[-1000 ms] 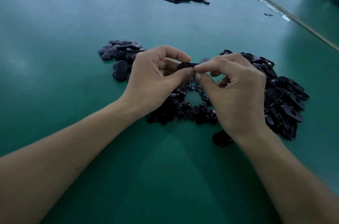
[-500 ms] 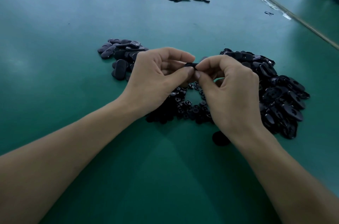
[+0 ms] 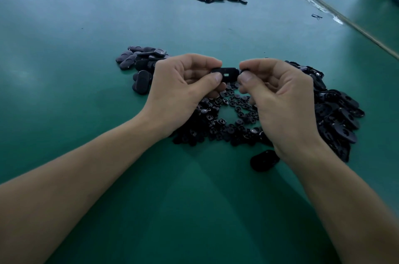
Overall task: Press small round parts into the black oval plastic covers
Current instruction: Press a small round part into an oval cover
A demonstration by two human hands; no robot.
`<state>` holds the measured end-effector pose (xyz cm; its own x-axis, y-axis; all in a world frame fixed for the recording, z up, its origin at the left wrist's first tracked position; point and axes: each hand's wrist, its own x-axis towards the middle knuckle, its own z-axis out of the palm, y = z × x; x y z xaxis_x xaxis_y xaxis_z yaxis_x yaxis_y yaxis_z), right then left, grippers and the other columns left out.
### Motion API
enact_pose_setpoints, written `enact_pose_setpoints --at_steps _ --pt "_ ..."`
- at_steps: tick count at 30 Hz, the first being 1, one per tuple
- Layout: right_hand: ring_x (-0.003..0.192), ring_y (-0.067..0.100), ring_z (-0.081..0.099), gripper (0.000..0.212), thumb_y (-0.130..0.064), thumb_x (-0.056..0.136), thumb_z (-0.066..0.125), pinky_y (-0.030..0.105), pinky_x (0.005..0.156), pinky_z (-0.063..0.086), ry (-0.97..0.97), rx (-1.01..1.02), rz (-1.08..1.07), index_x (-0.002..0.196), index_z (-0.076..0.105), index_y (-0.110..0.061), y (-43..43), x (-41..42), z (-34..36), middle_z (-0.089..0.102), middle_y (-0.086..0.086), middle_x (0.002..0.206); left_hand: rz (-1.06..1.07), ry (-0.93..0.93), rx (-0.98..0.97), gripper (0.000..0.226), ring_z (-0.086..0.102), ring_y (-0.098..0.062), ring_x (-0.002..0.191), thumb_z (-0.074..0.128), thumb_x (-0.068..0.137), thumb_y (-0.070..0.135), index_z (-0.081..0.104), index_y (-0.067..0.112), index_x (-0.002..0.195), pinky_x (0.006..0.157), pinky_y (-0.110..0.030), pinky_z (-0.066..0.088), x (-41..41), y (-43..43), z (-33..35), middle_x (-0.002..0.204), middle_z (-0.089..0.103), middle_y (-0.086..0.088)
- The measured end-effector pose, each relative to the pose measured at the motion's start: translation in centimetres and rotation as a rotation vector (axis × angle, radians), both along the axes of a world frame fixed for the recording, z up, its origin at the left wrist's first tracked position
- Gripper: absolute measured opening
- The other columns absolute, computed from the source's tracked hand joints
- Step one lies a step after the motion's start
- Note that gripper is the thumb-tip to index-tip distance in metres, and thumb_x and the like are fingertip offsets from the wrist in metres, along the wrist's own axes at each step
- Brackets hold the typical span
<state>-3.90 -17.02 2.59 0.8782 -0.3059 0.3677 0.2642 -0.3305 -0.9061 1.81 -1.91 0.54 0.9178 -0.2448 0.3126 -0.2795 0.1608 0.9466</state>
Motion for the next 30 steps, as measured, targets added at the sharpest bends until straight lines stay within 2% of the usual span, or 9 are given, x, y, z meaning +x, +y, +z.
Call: enact_pose_setpoints --at_steps 4,8,11,15,18,20,25,30 --pt "0.071 0.007 0.070 0.017 -0.005 0.090 0.070 0.015 0.065 0.050 0.012 0.093 0.045 0.094 0.070 -0.021 -0.04 0.02 0.03 0.073 -0.002 0.079 0.001 -0.012 0.000 0.017 0.076 -0.019 0.073 0.070 0.088 -0.005 0.071 0.010 0.095 0.066 -0.024 0.059 0.04 0.02 -0.07 0.078 0.077 -0.004" --pt "0.072 0.009 0.071 0.018 -0.009 0.089 0.072 0.017 0.066 0.051 0.015 0.114 0.028 0.097 0.063 -0.022 -0.07 -0.03 -0.02 0.073 -0.001 0.077 -0.003 -0.015 -0.007 0.017 0.076 -0.020 0.074 0.071 0.087 -0.004 0.072 0.011 0.095 0.067 -0.024 0.059 0.08 0.03 -0.09 0.080 0.077 -0.007" --pt "0.073 0.011 0.069 0.015 -0.009 0.089 0.072 0.019 0.065 0.051 -0.005 0.074 0.002 0.090 0.067 -0.023 -0.12 -0.03 0.02 0.072 -0.002 0.078 -0.007 -0.020 -0.008 0.018 0.076 -0.020 0.074 0.071 0.087 -0.004 0.072 0.011 0.095 0.067 -0.024 0.059 0.09 0.01 -0.12 0.081 0.077 -0.008" --pt "0.063 0.010 0.057 0.021 -0.007 0.089 0.068 0.026 0.062 0.050 -0.011 0.000 0.002 0.088 0.075 -0.027 -0.11 -0.06 0.04 0.068 -0.004 0.071 -0.017 -0.032 -0.006 0.019 0.076 -0.020 0.075 0.071 0.086 -0.007 0.072 0.010 0.094 0.067 -0.024 0.059 -0.04 -0.04 -0.09 0.081 0.076 -0.007" --pt "0.065 0.004 0.060 0.019 -0.011 0.090 0.067 0.025 0.064 0.050 -0.023 -0.104 -0.014 0.093 0.076 -0.028 0.00 -0.15 -0.04 0.070 -0.009 0.074 -0.032 -0.048 0.015 0.020 0.076 -0.019 0.074 0.071 0.086 -0.008 0.071 0.011 0.093 0.069 -0.025 0.060 -0.14 -0.06 -0.03 0.078 0.076 -0.003" --pt "0.070 0.003 0.064 0.019 -0.013 0.090 0.067 0.028 0.069 0.054 -0.025 -0.163 -0.015 0.098 0.071 -0.030 0.17 -0.26 -0.06 0.069 -0.013 0.074 -0.033 -0.058 0.029 0.021 0.076 -0.019 0.074 0.071 0.085 -0.008 0.072 0.012 0.092 0.071 -0.026 0.061 -0.17 -0.08 0.03 0.077 0.076 -0.002" --pt "0.076 0.012 0.067 0.025 -0.016 0.088 0.069 0.043 0.076 0.056 0.004 -0.224 -0.050 0.090 0.052 -0.035 0.28 -0.37 -0.12 0.068 -0.010 0.078 -0.005 -0.093 0.061 0.017 0.075 -0.021 0.075 0.074 0.078 0.004 0.074 0.017 0.089 0.076 -0.031 0.061 -0.21 -0.19 0.00 0.079 0.077 -0.002" --pt "0.076 0.012 0.066 0.030 -0.016 0.088 0.068 0.038 0.073 0.056 0.022 -0.289 -0.037 0.088 0.046 -0.036 0.23 -0.55 0.05 0.066 -0.009 0.078 0.016 -0.142 0.114 0.019 0.073 -0.012 0.074 0.075 0.078 0.008 0.074 0.023 0.089 0.078 -0.032 0.061 -0.21 -0.20 -0.12 0.079 0.077 0.005"
